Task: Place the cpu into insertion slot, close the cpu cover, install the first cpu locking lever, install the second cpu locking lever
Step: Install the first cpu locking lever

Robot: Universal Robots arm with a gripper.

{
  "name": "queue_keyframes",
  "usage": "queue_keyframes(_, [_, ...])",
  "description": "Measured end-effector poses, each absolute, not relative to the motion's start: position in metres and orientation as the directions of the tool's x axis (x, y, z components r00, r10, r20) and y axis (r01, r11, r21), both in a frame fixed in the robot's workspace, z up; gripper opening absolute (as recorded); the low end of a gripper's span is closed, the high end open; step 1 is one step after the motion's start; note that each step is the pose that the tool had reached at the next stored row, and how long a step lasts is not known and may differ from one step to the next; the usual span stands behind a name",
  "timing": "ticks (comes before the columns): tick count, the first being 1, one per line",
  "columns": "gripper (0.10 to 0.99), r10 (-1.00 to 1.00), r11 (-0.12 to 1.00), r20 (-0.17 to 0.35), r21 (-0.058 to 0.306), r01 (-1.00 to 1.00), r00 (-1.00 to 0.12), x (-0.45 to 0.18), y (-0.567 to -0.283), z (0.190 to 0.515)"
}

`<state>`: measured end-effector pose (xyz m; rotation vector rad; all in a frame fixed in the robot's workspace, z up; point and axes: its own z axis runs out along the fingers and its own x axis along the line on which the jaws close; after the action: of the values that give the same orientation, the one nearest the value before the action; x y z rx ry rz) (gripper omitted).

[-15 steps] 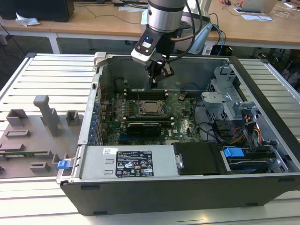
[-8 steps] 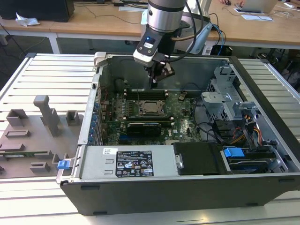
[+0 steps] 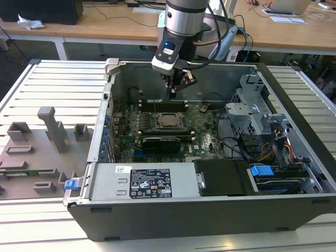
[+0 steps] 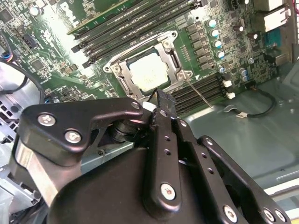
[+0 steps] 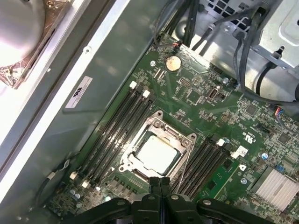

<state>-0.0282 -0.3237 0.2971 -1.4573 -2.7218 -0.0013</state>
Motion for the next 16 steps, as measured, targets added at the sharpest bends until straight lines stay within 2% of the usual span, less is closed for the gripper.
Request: queue_keyframes(16, [0.106, 0.748, 0.664, 0.048, -0.025, 0.748, -0.662, -0.0282, -0.3237, 0.2971])
